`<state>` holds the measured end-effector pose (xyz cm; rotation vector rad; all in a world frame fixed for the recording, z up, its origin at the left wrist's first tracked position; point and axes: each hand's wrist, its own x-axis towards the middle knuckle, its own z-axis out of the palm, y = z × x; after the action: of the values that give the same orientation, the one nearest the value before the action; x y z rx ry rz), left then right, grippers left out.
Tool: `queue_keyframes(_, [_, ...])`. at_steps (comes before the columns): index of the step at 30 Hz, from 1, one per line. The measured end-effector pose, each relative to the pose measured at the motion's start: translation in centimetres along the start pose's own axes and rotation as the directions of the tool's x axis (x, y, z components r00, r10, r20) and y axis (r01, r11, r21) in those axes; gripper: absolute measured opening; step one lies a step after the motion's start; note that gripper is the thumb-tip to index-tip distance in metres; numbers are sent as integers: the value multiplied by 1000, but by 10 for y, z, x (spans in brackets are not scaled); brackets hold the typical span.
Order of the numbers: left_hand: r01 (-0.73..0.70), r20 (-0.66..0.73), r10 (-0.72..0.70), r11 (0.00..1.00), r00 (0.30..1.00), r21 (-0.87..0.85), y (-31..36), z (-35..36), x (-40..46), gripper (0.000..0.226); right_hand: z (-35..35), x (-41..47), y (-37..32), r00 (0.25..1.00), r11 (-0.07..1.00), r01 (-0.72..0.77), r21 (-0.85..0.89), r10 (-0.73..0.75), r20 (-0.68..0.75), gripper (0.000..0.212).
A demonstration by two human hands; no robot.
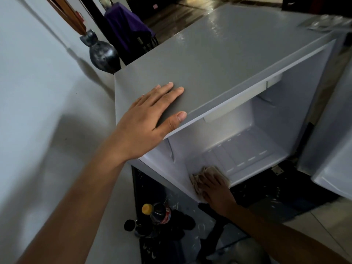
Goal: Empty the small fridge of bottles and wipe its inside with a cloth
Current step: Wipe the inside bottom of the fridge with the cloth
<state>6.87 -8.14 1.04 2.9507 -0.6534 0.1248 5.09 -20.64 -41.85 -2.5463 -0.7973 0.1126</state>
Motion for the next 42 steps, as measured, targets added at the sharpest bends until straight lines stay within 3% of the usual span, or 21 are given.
queue_keyframes(2, [-2, 0, 2, 1000, 1000, -7, -1, 0, 0, 65, 6, -12, 2, 997, 997, 12, 72, -7, -75, 35])
queue_keyframes(5, [-2, -6, 2, 1000, 1000, -19, 0, 1, 0, 66, 12, -26, -1, 989, 978, 52, 204, -23, -143, 46])
queue_keyframes(8, [-6, -1, 6, 1000, 1000, -19, 1, 1, -1, 67, 11, -38, -11, 970, 946, 75, 316, 4, -242, 33])
queue_keyframes(11, [-11, -8, 11, 1000, 1000, -25, 1, 0, -1, 68, 3, -49, -24, 924, 833, 37, 552, 181, -336, 28])
queue_keyframes(15, [-21, -6, 21, 999, 1000, -38, -1, 1, 1, 66, -11, -56, -30, 842, 620, -104, 777, 470, -263, 40])
queue_keyframes(22, [-15, 7, 15, 997, 1000, -71, -1, 0, 0, 62, -38, -55, -21, 759, 462, -179, 869, 627, -177, 38])
queue_keyframes(33, [95, 124, -68, 969, 990, -227, 6, -17, 4, 57, -92, 16, -34, 763, 386, -80, 919, 617, -192, 38])
queue_keyframes(39, [5, 80, 14, 973, 997, -229, 4, -6, 7, 57, -104, 77, -60, 605, 274, 80, 959, 751, -265, 42])
queue_keyframes(42, [-13, 67, 27, 979, 997, -206, 5, -4, 6, 51, -109, 102, -68, 538, 398, 91, 913, 752, -381, 34])
